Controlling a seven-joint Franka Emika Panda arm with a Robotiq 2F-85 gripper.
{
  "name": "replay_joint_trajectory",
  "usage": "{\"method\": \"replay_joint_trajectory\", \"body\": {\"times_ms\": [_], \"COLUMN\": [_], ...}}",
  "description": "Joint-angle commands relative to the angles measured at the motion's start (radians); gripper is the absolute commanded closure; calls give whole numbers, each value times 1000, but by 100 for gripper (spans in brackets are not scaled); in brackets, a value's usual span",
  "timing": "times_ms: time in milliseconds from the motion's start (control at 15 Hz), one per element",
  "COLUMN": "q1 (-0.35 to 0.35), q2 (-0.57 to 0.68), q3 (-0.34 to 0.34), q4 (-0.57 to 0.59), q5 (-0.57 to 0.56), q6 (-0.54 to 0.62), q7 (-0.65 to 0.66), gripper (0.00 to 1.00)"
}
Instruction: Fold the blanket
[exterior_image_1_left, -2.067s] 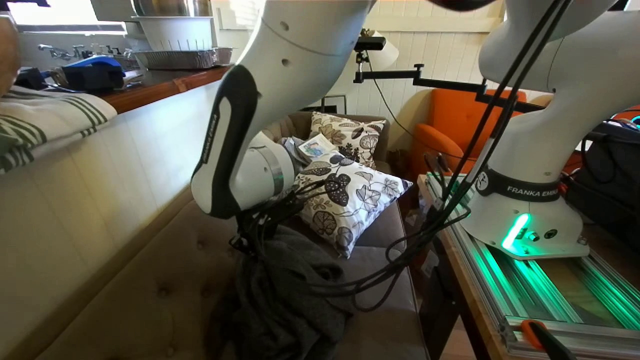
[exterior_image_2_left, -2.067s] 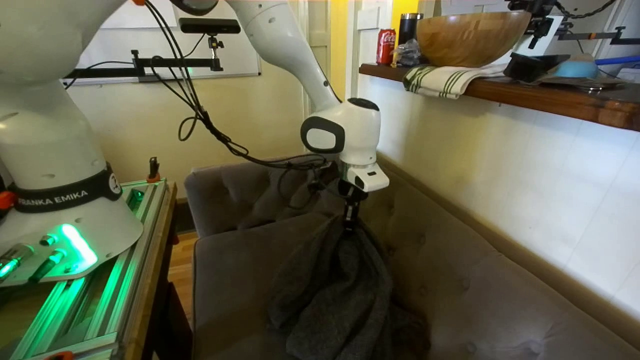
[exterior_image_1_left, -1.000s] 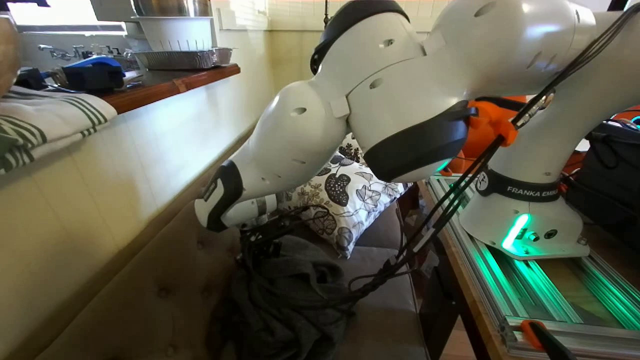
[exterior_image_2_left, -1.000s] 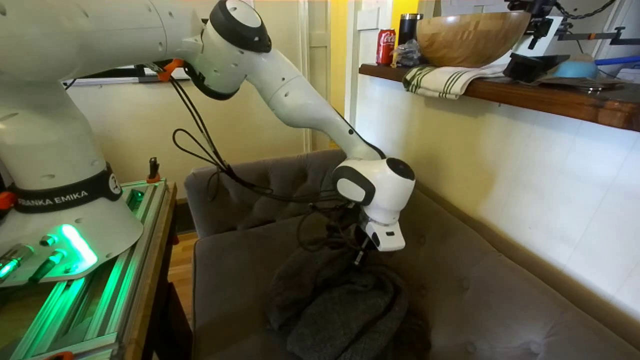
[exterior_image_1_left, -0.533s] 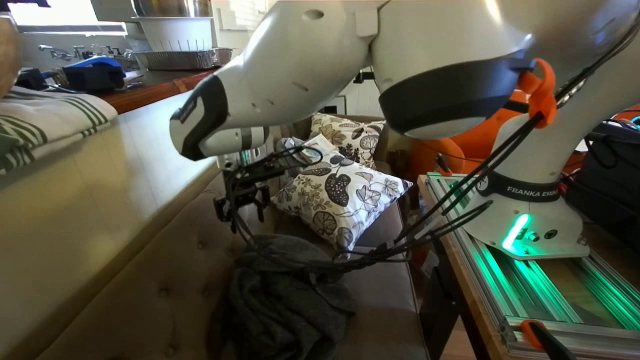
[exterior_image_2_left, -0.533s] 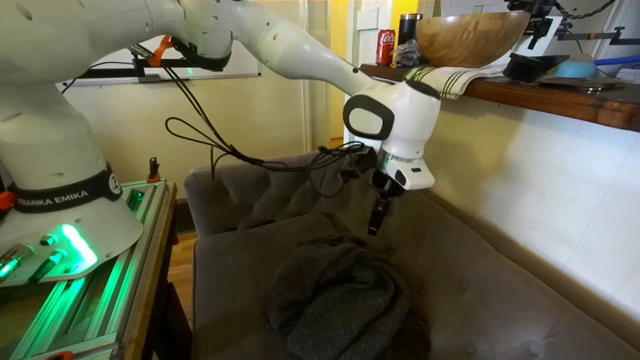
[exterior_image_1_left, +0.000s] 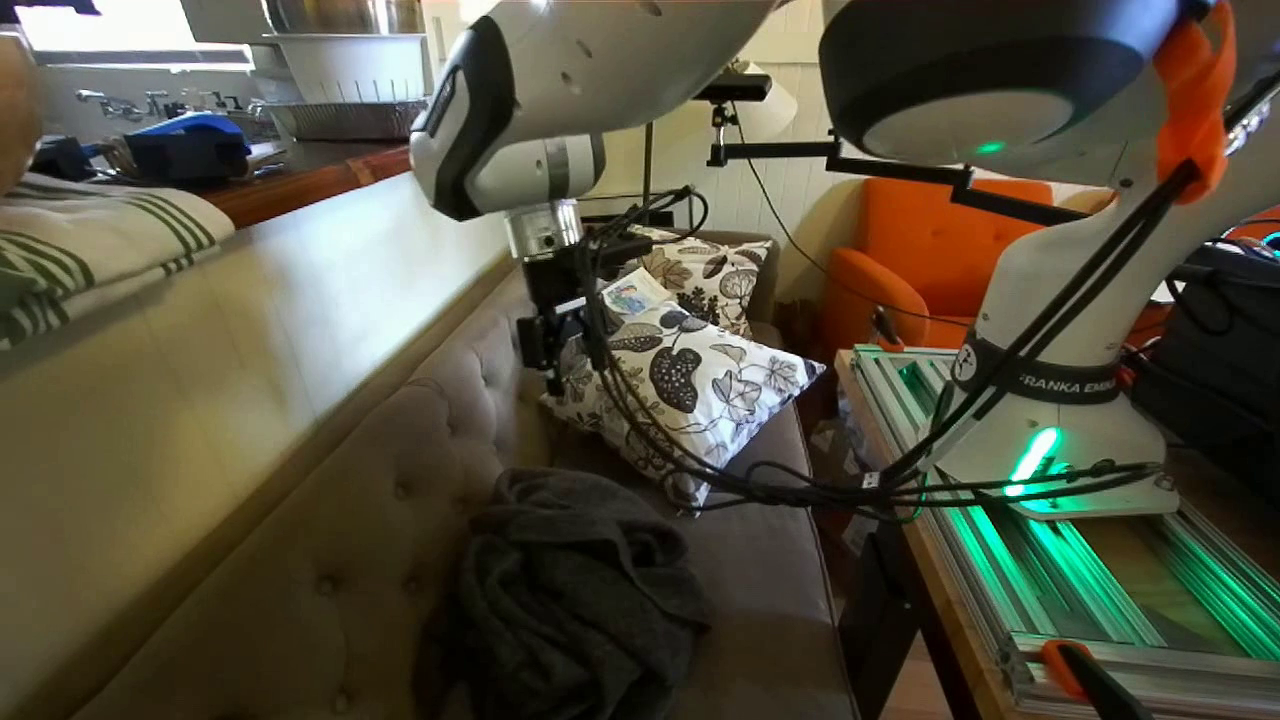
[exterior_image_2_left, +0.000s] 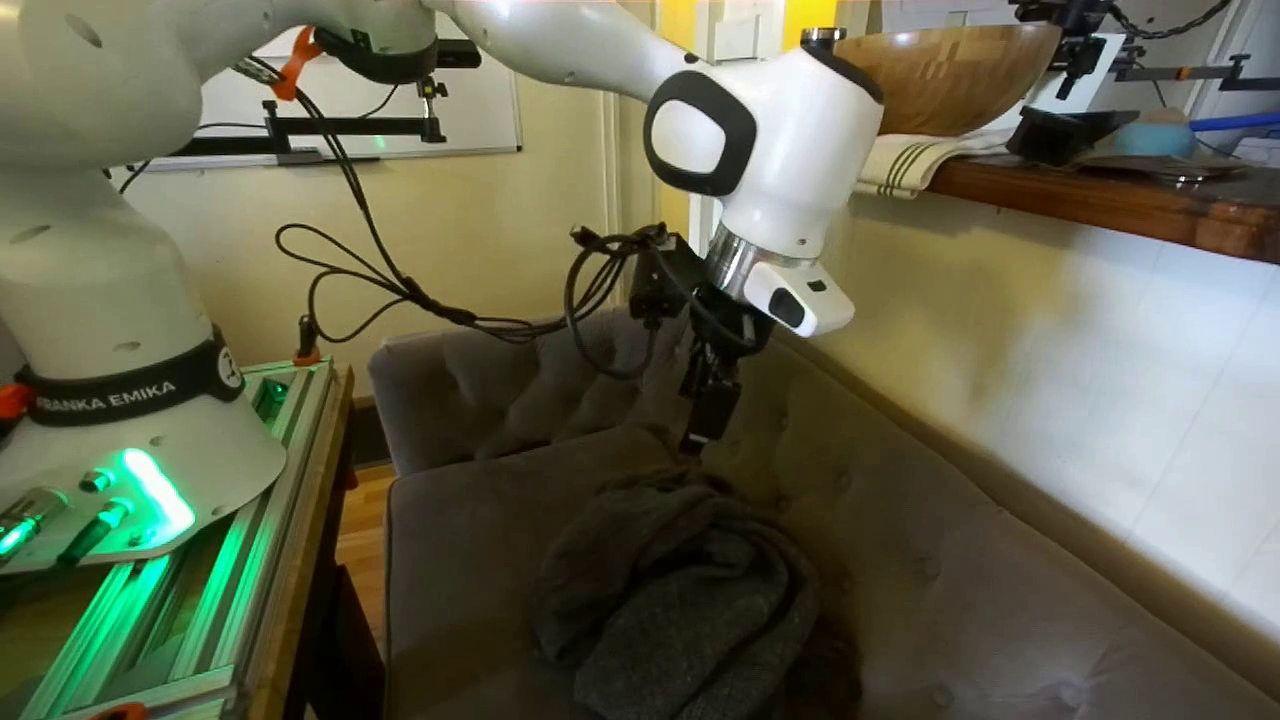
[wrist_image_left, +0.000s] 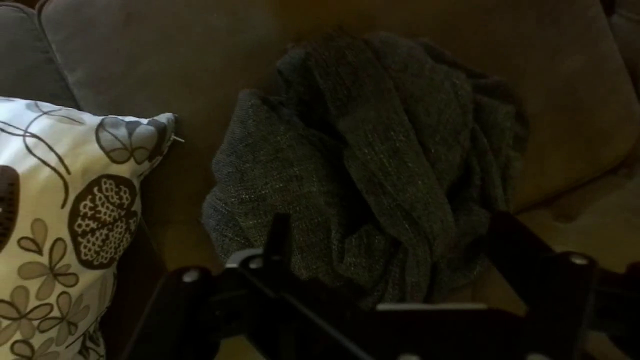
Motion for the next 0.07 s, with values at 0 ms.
{"method": "replay_joint_trajectory", "body": {"times_ms": [0], "q1": [-4], "q2": [27], "q3": [6], "q4": [-16], "q5": [-16], "q6": [17], "q7": [-23], "gripper": [0]}}
